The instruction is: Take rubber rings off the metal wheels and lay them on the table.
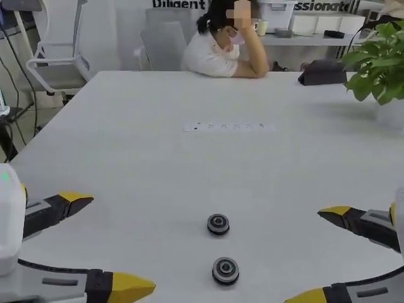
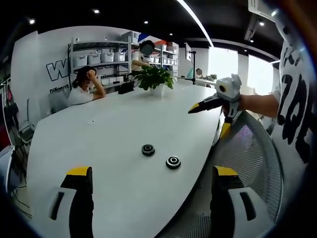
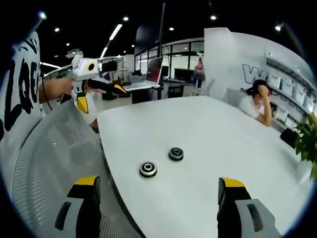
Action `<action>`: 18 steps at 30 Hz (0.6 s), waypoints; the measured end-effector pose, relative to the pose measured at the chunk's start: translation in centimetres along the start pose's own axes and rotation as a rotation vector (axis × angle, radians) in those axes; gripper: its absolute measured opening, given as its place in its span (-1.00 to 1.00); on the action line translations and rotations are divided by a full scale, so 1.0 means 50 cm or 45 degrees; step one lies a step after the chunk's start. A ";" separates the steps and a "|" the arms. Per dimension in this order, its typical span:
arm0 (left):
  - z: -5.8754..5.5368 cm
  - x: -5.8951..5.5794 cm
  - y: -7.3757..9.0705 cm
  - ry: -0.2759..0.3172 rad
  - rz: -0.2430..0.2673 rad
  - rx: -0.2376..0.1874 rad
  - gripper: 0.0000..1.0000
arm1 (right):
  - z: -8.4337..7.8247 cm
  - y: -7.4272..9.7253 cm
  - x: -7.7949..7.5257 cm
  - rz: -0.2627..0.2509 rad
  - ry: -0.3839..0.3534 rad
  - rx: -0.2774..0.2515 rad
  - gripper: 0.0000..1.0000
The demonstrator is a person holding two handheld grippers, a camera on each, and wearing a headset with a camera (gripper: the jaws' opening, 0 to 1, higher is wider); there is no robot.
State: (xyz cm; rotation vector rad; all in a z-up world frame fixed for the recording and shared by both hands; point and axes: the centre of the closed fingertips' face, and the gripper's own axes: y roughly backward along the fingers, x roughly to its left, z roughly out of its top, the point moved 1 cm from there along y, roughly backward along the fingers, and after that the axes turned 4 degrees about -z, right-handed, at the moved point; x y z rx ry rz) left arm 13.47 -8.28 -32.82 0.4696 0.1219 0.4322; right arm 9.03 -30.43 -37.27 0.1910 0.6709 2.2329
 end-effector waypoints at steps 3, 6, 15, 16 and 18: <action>-0.002 -0.001 -0.006 0.001 -0.007 0.005 0.98 | -0.007 0.000 -0.002 -0.005 -0.003 0.011 0.98; -0.006 -0.003 -0.010 -0.004 -0.020 0.017 0.98 | -0.015 0.000 -0.001 -0.001 0.002 0.028 0.93; -0.006 -0.003 -0.019 -0.012 -0.033 0.017 0.98 | -0.016 -0.003 0.004 0.005 0.005 0.026 0.93; -0.005 -0.003 -0.020 -0.012 -0.035 0.015 0.98 | -0.016 -0.004 0.005 0.007 0.007 0.026 0.93; -0.005 -0.007 -0.022 -0.013 -0.042 0.014 0.98 | -0.014 -0.006 0.006 0.009 0.012 0.024 0.93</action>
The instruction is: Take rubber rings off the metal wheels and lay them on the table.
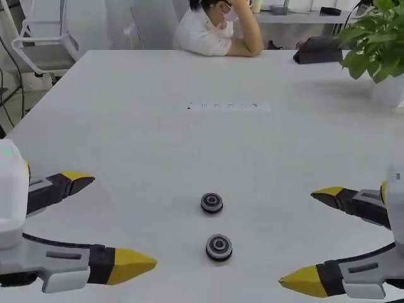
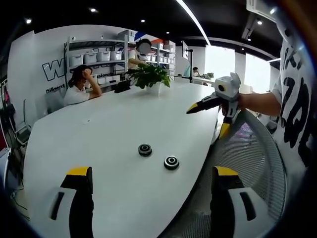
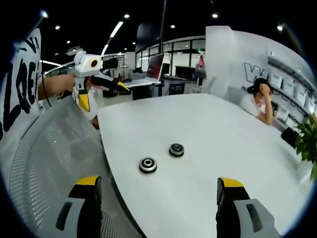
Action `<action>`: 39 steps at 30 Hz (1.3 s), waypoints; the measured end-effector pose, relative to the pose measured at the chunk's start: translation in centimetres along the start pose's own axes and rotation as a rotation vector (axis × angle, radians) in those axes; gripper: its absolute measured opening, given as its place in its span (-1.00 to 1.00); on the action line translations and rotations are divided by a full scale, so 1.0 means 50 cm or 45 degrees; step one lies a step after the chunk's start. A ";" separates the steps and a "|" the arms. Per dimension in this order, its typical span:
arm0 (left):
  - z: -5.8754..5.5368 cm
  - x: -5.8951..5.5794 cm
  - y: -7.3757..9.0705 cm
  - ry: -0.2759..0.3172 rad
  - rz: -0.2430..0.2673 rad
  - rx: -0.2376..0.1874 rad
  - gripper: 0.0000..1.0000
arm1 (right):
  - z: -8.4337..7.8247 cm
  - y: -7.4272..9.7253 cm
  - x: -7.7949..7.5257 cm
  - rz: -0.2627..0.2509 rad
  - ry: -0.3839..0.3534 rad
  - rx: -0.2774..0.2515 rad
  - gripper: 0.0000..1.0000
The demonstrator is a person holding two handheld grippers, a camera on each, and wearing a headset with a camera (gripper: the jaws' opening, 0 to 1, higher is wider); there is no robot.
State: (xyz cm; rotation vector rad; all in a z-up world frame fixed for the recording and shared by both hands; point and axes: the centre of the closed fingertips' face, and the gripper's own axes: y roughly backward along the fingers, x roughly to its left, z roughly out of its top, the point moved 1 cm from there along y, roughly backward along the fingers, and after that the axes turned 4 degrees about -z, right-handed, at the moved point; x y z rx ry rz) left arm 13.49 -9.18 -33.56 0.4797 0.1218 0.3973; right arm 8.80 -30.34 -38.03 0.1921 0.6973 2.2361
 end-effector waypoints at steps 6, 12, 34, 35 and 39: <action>0.001 -0.014 -0.006 -0.031 -0.029 0.005 0.98 | 0.008 -0.012 0.002 0.020 0.016 -0.010 0.90; -0.005 -0.010 -0.017 -0.053 -0.040 0.017 0.98 | 0.006 -0.034 0.004 0.050 0.021 -0.016 0.87; 0.010 -0.003 -0.084 -0.153 -0.141 0.026 0.84 | 0.008 -0.081 -0.029 0.106 0.068 -0.039 0.69; 0.011 -0.002 -0.089 -0.155 -0.146 0.026 0.84 | 0.008 -0.084 -0.030 0.113 0.062 -0.041 0.69; 0.016 0.006 -0.100 -0.169 -0.155 0.012 0.75 | 0.006 -0.095 -0.032 0.129 0.047 -0.039 0.67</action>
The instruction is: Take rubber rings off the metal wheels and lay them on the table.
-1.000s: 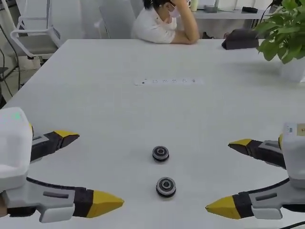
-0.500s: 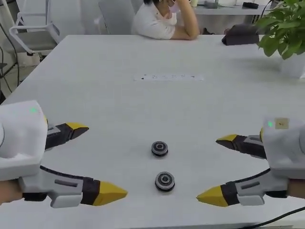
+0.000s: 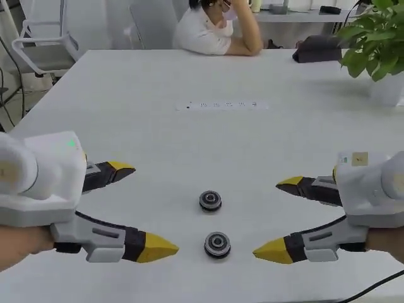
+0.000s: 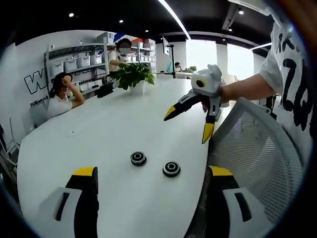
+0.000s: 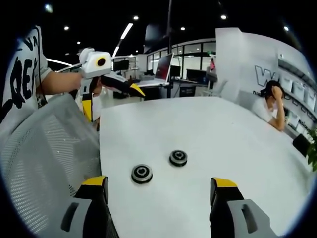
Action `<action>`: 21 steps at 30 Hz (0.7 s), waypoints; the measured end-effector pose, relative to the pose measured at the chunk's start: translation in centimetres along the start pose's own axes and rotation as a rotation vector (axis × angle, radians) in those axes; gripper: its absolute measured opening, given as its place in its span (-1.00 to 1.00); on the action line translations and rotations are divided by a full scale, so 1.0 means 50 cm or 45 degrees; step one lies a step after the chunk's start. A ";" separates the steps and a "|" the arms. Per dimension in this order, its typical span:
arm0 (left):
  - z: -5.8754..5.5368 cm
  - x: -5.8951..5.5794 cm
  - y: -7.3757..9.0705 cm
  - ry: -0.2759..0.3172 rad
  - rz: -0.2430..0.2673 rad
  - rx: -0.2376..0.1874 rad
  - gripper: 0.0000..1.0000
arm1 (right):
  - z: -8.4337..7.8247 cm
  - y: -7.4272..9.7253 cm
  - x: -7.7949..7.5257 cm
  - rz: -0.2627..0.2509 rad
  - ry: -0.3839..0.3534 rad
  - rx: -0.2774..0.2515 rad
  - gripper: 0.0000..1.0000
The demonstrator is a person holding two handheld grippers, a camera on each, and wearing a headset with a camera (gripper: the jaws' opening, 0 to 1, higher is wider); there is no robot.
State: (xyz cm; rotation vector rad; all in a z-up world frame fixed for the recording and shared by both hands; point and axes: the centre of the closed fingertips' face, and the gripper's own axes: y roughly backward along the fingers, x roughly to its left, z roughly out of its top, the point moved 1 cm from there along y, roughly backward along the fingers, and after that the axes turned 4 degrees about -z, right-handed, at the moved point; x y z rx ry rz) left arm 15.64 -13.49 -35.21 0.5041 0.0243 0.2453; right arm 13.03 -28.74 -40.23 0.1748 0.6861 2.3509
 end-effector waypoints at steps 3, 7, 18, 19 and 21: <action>0.003 0.003 -0.012 0.018 -0.020 -0.016 0.72 | -0.005 -0.008 -0.002 0.009 0.011 0.011 0.60; -0.001 0.004 -0.026 -0.010 -0.041 0.008 0.67 | -0.008 -0.019 -0.002 0.035 0.020 0.019 0.50; -0.012 -0.001 -0.071 -0.036 -0.110 0.049 0.58 | -0.012 -0.047 0.008 0.104 0.061 0.017 0.30; -0.013 -0.001 -0.074 -0.034 -0.114 0.048 0.56 | -0.014 -0.050 0.011 0.116 0.064 0.019 0.28; -0.016 -0.002 -0.079 -0.032 -0.121 0.052 0.49 | -0.021 -0.055 0.015 0.132 0.080 0.033 0.23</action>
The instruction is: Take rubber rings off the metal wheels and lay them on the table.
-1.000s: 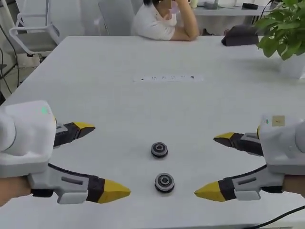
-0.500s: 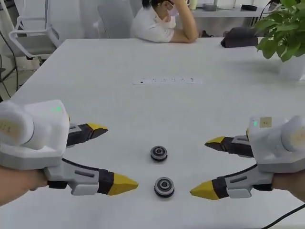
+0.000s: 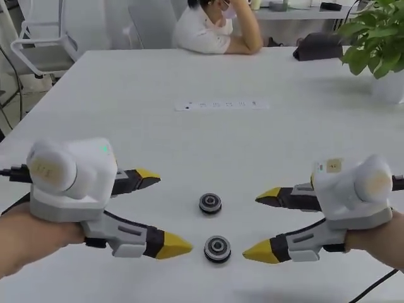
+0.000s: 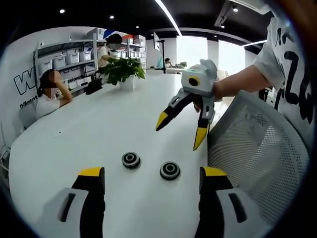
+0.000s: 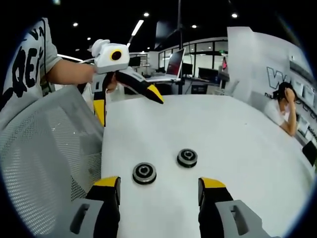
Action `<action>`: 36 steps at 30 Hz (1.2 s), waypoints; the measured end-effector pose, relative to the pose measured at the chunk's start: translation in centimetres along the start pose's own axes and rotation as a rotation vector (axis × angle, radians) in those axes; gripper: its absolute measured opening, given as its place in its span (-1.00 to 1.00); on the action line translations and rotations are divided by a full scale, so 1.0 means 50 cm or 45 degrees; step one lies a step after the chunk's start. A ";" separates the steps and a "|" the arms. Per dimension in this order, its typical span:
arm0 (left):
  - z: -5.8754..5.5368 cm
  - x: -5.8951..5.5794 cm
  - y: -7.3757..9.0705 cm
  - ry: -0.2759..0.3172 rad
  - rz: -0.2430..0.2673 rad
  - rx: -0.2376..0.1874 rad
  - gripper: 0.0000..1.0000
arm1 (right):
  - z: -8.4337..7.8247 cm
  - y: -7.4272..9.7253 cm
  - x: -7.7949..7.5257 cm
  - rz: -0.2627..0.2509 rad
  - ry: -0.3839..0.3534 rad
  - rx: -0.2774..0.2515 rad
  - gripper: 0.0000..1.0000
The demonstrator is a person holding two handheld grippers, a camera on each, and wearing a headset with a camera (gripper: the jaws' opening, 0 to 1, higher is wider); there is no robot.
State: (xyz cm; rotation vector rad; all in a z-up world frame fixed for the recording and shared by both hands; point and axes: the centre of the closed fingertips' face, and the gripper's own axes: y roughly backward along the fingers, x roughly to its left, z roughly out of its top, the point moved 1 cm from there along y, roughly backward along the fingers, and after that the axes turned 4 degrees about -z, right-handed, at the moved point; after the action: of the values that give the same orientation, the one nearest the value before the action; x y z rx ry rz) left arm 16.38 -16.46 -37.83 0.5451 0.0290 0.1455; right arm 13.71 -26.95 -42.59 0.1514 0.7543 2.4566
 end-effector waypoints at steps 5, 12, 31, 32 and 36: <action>-0.006 -0.005 -0.013 -0.020 -0.038 0.014 0.39 | -0.013 -0.010 0.008 0.032 0.012 0.026 0.18; -0.013 -0.004 -0.034 0.021 -0.074 0.006 0.24 | -0.016 -0.022 0.011 0.062 -0.019 0.006 0.05; -0.043 -0.026 -0.075 0.003 -0.182 0.068 -0.18 | -0.026 -0.051 0.022 0.164 -0.005 0.025 -0.40; -0.046 -0.027 -0.077 0.004 -0.186 0.076 -0.19 | -0.027 -0.052 0.024 0.172 -0.001 0.029 -0.42; -0.056 -0.032 -0.087 0.004 -0.204 0.101 -0.22 | -0.034 -0.059 0.028 0.191 -0.005 0.045 -0.47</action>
State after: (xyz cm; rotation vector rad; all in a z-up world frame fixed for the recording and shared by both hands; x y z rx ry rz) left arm 15.19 -18.94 -42.50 0.6193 0.0817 -0.0110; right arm 13.51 -25.01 -45.68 0.2336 0.8120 2.5841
